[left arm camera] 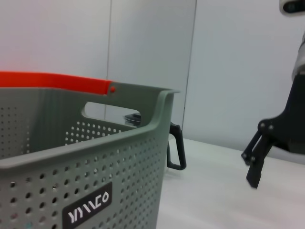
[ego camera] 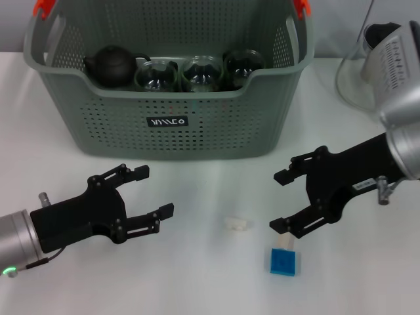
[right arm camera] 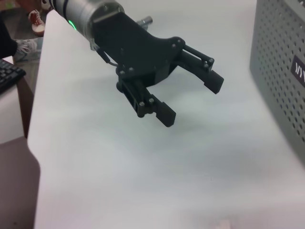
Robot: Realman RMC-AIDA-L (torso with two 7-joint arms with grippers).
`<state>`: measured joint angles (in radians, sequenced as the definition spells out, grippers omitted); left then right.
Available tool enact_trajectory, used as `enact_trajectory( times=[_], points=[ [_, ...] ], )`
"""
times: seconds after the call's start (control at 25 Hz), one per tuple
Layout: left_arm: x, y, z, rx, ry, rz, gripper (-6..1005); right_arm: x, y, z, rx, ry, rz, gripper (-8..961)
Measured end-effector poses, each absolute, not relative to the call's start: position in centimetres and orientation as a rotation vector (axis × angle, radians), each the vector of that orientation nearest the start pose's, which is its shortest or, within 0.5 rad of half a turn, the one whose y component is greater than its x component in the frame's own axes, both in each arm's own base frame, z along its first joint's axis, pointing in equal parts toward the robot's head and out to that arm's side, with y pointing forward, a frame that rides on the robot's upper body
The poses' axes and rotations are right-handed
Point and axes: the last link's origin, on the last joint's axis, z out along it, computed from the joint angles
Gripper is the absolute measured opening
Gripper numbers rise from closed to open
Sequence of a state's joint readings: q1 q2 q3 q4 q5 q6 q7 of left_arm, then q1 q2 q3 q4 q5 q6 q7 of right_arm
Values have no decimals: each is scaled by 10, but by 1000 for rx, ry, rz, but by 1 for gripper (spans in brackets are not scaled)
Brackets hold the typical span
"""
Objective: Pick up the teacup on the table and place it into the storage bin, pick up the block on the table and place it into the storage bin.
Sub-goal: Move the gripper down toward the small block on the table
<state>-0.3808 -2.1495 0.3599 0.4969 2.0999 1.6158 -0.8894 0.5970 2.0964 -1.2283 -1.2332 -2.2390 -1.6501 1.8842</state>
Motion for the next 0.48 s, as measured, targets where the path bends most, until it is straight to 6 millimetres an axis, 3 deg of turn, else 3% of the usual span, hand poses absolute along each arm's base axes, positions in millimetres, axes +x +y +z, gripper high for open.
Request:
enact_trajectory(
  times=[0.4, 0.48],
  points=[
    [-310, 265, -26, -2493, -474, -825, 874, 157, 340, -57, -3089, 112, -251, 910],
    [-309, 265, -26, -2492, -474, -827, 874, 156, 342, -67, -3065, 82, -286, 844]
  ],
)
